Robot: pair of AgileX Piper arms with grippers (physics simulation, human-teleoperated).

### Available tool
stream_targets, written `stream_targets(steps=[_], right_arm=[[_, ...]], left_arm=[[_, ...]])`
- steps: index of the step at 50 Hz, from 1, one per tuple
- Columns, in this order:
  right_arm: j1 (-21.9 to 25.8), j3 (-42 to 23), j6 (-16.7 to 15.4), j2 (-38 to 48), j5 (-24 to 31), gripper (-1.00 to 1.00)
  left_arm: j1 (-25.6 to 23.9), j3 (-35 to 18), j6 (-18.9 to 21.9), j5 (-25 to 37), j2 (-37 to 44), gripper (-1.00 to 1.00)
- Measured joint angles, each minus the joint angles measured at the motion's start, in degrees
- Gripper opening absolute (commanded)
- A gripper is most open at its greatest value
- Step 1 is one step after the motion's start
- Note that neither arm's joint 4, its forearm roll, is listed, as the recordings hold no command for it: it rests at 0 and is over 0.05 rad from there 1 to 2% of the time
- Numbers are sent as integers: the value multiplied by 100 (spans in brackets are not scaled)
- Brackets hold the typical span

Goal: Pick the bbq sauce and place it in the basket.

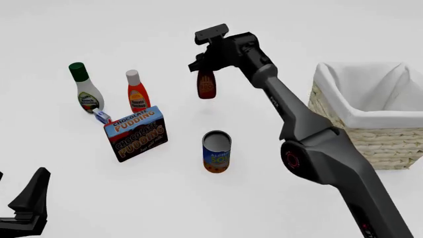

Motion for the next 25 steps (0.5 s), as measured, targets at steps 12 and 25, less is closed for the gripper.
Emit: stream_targets(steps=[12,25], right_arm=[[46,186,-24,-491,-15,-100],[79,1997,-46,-1888,-864,-100]], left_arm=[[0,0,0,0,0,100],[0,0,0,0,0,100]])
